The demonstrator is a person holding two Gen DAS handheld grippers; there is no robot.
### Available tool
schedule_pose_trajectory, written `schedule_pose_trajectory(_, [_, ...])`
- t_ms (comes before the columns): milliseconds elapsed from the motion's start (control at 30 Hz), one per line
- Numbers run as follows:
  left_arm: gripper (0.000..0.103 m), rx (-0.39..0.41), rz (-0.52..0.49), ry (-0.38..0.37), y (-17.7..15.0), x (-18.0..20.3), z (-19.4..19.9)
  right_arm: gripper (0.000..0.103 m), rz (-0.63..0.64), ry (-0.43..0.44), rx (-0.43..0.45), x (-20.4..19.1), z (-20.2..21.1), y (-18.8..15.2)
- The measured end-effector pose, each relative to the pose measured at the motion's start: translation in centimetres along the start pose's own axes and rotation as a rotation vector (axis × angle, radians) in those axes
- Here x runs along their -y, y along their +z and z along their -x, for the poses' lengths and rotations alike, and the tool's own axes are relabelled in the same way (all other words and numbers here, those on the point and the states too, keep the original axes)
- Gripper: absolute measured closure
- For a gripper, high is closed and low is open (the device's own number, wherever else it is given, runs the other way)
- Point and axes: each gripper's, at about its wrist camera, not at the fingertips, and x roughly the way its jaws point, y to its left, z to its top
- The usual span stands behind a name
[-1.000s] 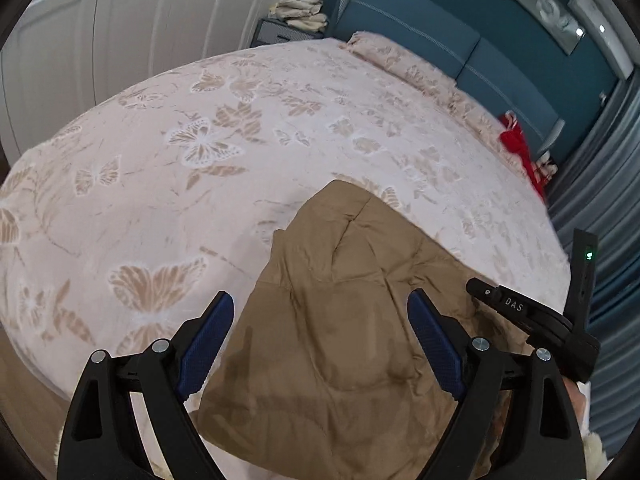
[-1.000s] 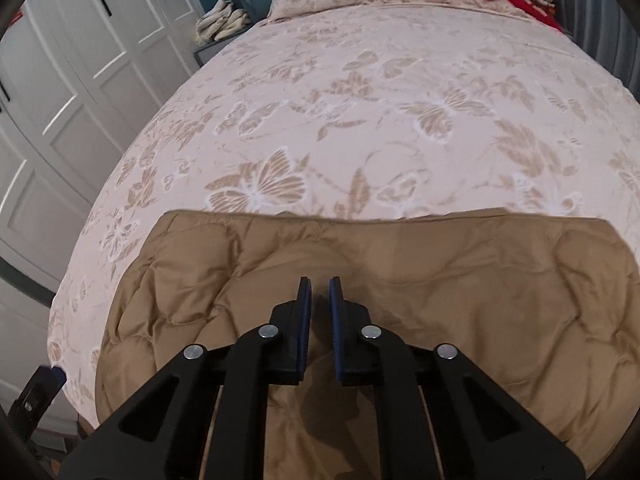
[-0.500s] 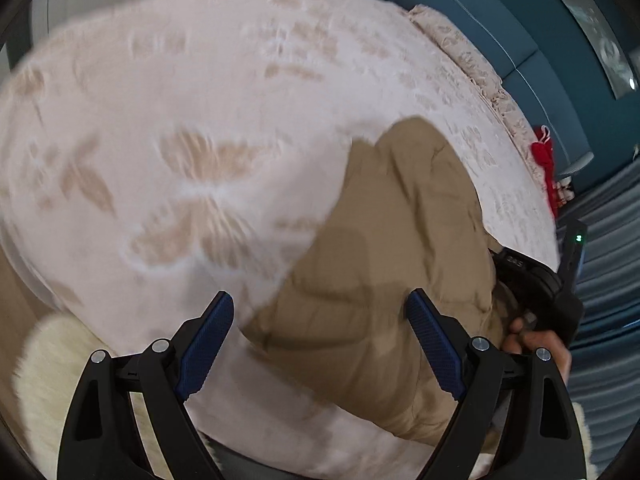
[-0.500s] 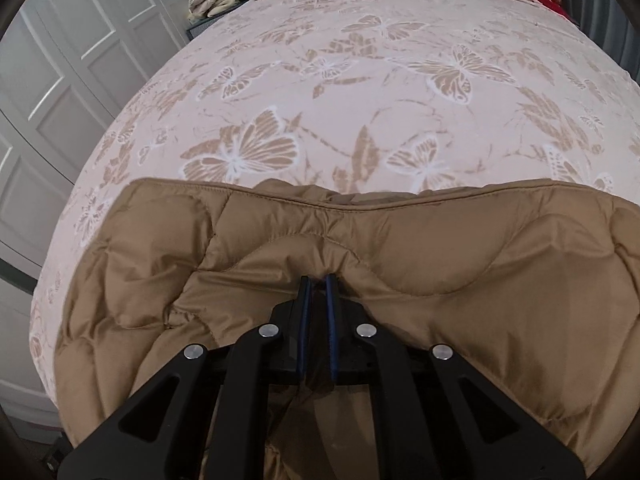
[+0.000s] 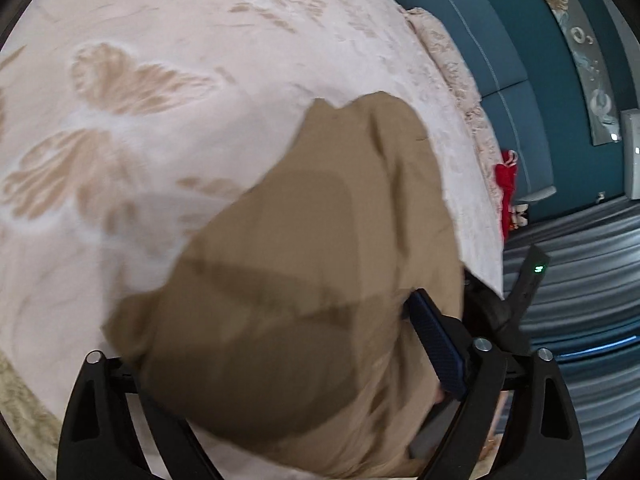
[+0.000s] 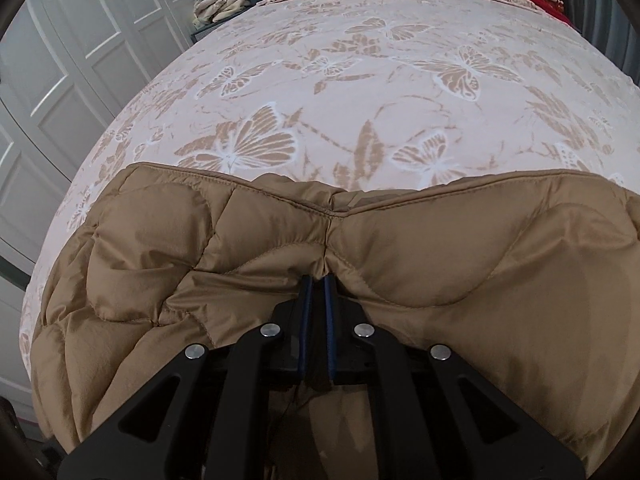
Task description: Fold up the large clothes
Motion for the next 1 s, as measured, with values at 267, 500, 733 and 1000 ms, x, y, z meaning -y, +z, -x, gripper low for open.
schedule_pose_trajectory(267, [0.074,0.052,-0.242,-0.054,-1.4,6.7,3.8,0.099,-0.086,0.077,-0.075,1.5,1.4,2.0])
schedule_pose_trajectory(500, [0.078,0.066,-0.365,-0.029,-3.1,10.8,5.3,0.095,-0.093,0.159,0.074,6.6,16.5,-4.5])
schedule_pose_trajectory(733, [0.079,0.112,-0.529,0.025,-5.9,16.0,6.1,0.096,-0.146,0.166,0.036,8.5,18.5,-15.1])
schedule_pose_trajectory(1000, [0.08,0.107,-0.6,0.002,-8.7,19.1,6.9,0.098,-0.315,0.278,0.01,10.8,14.8,-16.8])
